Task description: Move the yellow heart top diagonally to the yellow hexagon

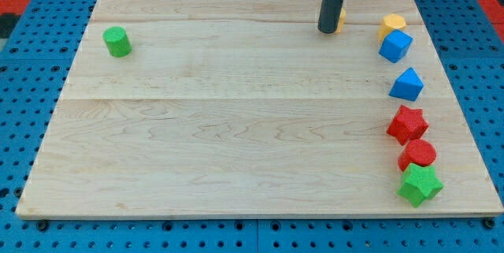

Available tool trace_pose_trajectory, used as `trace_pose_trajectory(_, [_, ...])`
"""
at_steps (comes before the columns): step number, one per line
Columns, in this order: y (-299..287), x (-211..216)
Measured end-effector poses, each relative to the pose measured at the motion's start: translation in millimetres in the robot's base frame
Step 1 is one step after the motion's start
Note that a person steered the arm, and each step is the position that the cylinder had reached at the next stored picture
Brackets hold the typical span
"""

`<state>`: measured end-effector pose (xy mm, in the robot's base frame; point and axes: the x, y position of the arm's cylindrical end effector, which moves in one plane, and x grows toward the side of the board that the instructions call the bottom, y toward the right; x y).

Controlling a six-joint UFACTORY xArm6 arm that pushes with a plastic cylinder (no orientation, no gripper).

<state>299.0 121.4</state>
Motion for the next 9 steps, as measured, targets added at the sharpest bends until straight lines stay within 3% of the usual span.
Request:
trace_pose_trajectory(2, [-43.2,28.7])
trace_pose_trajectory(3, [-42.5,-4.0])
trace_pose_trajectory(5, [-40.3,-19.0])
trace_pose_trajectory(9, [46.4,-20.9])
